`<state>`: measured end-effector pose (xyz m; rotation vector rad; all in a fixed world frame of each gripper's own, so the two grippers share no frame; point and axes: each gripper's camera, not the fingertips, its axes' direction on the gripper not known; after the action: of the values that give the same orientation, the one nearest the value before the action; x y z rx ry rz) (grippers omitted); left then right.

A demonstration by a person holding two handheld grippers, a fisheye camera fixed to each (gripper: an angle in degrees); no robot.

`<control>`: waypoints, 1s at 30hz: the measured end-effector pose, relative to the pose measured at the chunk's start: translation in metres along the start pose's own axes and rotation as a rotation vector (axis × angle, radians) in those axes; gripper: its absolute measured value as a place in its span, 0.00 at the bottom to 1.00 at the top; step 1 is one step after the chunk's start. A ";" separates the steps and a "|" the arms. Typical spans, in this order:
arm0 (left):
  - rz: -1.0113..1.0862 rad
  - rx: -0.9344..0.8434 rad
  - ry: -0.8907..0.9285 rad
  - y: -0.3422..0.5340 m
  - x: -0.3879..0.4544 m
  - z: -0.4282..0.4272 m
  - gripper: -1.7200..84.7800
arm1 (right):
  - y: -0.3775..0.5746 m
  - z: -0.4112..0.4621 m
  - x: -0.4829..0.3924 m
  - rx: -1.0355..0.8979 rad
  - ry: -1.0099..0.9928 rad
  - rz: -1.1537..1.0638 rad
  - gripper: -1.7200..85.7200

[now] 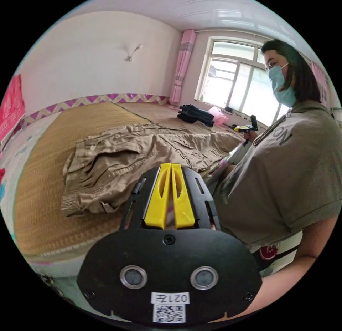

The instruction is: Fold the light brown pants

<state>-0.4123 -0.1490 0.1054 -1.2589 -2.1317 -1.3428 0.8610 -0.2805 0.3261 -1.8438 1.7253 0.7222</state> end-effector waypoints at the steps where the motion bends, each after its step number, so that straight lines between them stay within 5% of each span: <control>1: -0.021 0.006 0.000 0.011 -0.001 -0.003 0.01 | 0.005 0.002 -0.002 -0.008 0.006 0.015 0.01; 9: -0.330 -0.005 0.023 0.134 -0.075 -0.024 0.01 | -0.003 0.046 -0.030 -0.162 0.089 -0.007 0.01; 14: -0.350 0.070 0.054 0.142 -0.088 -0.051 0.01 | 0.001 0.072 -0.003 -0.243 0.237 0.142 0.01; 18: -0.214 0.166 0.074 0.119 -0.071 -0.092 0.01 | 0.004 0.065 0.035 -0.286 0.426 0.317 0.01; 22: -0.132 0.182 -0.002 0.069 -0.060 -0.096 0.01 | 0.004 0.068 0.068 -0.381 0.388 0.380 0.01; 30: -0.362 -0.097 -0.134 -0.055 -0.182 0.063 0.01 | -0.074 0.097 0.116 -0.500 0.473 0.287 0.01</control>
<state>-0.3443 -0.1971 -0.0763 -1.0579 -2.5070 -1.5576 0.9368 -0.2939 0.1767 -2.2598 2.3070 0.9548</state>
